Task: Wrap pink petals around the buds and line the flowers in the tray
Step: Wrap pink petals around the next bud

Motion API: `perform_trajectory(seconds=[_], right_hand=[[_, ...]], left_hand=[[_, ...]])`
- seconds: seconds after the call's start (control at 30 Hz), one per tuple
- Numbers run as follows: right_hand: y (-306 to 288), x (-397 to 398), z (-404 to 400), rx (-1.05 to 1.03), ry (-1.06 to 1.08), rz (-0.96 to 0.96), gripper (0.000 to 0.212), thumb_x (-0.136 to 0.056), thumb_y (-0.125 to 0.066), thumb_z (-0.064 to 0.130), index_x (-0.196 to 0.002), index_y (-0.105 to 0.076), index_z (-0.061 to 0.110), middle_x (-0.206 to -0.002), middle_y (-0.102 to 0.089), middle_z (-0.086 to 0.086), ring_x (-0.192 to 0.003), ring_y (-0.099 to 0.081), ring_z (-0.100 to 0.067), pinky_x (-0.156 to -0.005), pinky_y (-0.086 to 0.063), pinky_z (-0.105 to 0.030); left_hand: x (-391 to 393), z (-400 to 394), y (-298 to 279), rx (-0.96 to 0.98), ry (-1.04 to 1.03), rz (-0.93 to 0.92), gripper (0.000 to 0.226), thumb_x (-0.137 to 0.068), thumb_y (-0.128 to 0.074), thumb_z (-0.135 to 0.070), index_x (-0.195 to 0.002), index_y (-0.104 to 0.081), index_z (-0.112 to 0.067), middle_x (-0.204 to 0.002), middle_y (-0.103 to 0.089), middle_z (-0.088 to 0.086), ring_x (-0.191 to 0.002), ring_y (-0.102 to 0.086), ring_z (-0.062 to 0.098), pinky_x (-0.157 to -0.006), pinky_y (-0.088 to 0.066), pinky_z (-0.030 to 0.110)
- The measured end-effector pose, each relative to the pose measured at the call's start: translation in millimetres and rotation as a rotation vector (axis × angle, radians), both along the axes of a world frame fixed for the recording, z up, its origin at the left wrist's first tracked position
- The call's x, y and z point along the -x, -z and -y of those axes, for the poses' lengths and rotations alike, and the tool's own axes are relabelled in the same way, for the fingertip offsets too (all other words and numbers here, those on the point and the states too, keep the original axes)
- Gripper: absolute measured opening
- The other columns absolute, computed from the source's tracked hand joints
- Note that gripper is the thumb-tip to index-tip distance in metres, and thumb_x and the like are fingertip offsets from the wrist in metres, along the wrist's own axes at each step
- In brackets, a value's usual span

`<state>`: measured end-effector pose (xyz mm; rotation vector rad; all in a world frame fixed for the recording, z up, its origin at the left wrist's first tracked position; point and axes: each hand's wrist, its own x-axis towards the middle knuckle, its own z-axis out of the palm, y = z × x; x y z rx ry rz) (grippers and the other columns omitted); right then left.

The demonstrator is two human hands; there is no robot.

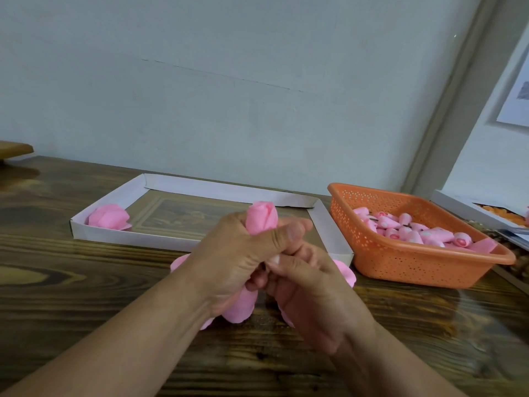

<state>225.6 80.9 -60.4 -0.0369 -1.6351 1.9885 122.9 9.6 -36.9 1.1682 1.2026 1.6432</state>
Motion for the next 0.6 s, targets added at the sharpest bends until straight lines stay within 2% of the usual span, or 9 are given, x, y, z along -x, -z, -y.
perform_trajectory(seconds=[0.07, 0.13, 0.23, 0.3, 0.37, 0.43, 0.5, 0.6], right_hand=[[-1.4, -0.2, -1.2, 0.014, -0.064, -0.024, 0.013, -0.08, -0.059, 0.009, -0.077, -0.07, 0.015, -0.068, -0.062, -0.001, -0.064, -0.053, -0.014, -0.069, -0.05, -0.025], [-3.2, -0.7, -1.6, 0.028, -0.107, -0.036, 0.015, -0.082, -0.056, 0.007, -0.083, -0.07, 0.013, -0.069, -0.062, 0.0, -0.065, -0.055, -0.012, -0.071, -0.049, -0.026], [-4.7, -1.9, -2.0, 0.049, -0.161, -0.04, 0.014, -0.082, -0.056, 0.007, -0.087, -0.069, 0.01, -0.071, -0.062, -0.002, -0.066, -0.057, -0.011, -0.073, -0.05, -0.028], [-3.7, -2.4, -4.1, 0.03, -0.165, -0.029, 0.009, -0.079, -0.06, 0.01, -0.085, -0.067, 0.009, -0.073, -0.063, -0.003, -0.069, -0.059, -0.013, -0.073, -0.051, -0.027], [-3.1, -3.4, -6.8, -0.058, -0.083, 0.014, 0.012, -0.077, -0.065, 0.008, -0.088, -0.067, 0.007, -0.079, -0.067, -0.007, -0.073, -0.062, -0.015, -0.073, -0.052, -0.026], [-4.1, -6.1, -13.1, -0.186, 0.081, 0.035, 0.021, -0.074, -0.067, 0.004, -0.095, -0.067, 0.005, -0.087, -0.069, -0.008, -0.078, -0.064, -0.016, -0.07, -0.052, -0.023], [-6.0, -10.0, -21.8, -0.233, 0.255, 0.017, 0.028, -0.071, -0.068, 0.006, -0.099, -0.068, 0.009, -0.094, -0.07, -0.009, -0.084, -0.065, -0.018, -0.073, -0.051, -0.026], [-11.2, -17.6, -37.4, -0.197, 0.439, -0.045, 0.032, -0.069, -0.066, 0.008, -0.1, -0.067, 0.011, -0.092, -0.072, -0.007, -0.082, -0.066, -0.017, -0.071, -0.052, -0.027]], left_hand=[[-0.4, 0.1, 0.0, -0.02, 0.0, -0.017, 0.045, -0.052, -0.076, -0.052, -0.088, -0.077, -0.025, -0.107, -0.062, 0.033, -0.081, -0.046, 0.035, -0.059, -0.036, 0.035], [-2.2, 0.9, -2.1, -0.04, 0.003, -0.034, 0.042, -0.052, -0.077, -0.052, -0.086, -0.077, -0.026, -0.109, -0.065, 0.028, -0.088, -0.051, 0.038, -0.068, -0.035, 0.045], [-2.5, 3.2, -3.5, -0.04, 0.001, -0.085, 0.044, -0.054, -0.075, -0.055, -0.087, -0.077, -0.026, -0.104, -0.067, 0.026, -0.083, -0.053, 0.042, -0.066, -0.037, 0.042], [-3.3, 5.2, -5.6, -0.034, -0.013, -0.13, 0.038, -0.061, -0.072, -0.059, -0.076, -0.075, -0.025, -0.106, -0.067, 0.025, -0.088, -0.057, 0.047, -0.066, -0.038, 0.041], [-1.6, 5.7, -9.2, -0.03, -0.015, -0.123, 0.043, -0.07, -0.069, -0.061, -0.056, -0.063, -0.021, -0.103, -0.071, 0.014, -0.09, -0.065, 0.04, -0.071, -0.043, 0.048], [6.1, 3.3, -13.8, -0.037, -0.036, -0.043, 0.045, -0.074, -0.062, -0.057, -0.05, -0.055, -0.021, -0.098, -0.074, 0.008, -0.087, -0.07, 0.027, -0.085, -0.045, 0.054], [24.0, -0.4, -18.3, -0.03, -0.158, -0.028, 0.043, -0.076, -0.057, -0.051, -0.046, -0.054, -0.02, -0.09, -0.075, 0.007, -0.087, -0.07, 0.02, -0.094, -0.044, 0.048], [65.3, -3.9, -25.2, 0.046, -0.405, -0.065, 0.049, -0.092, -0.054, -0.038, -0.048, -0.054, -0.019, -0.075, -0.074, -0.001, -0.083, -0.065, 0.02, -0.088, -0.044, 0.039]])
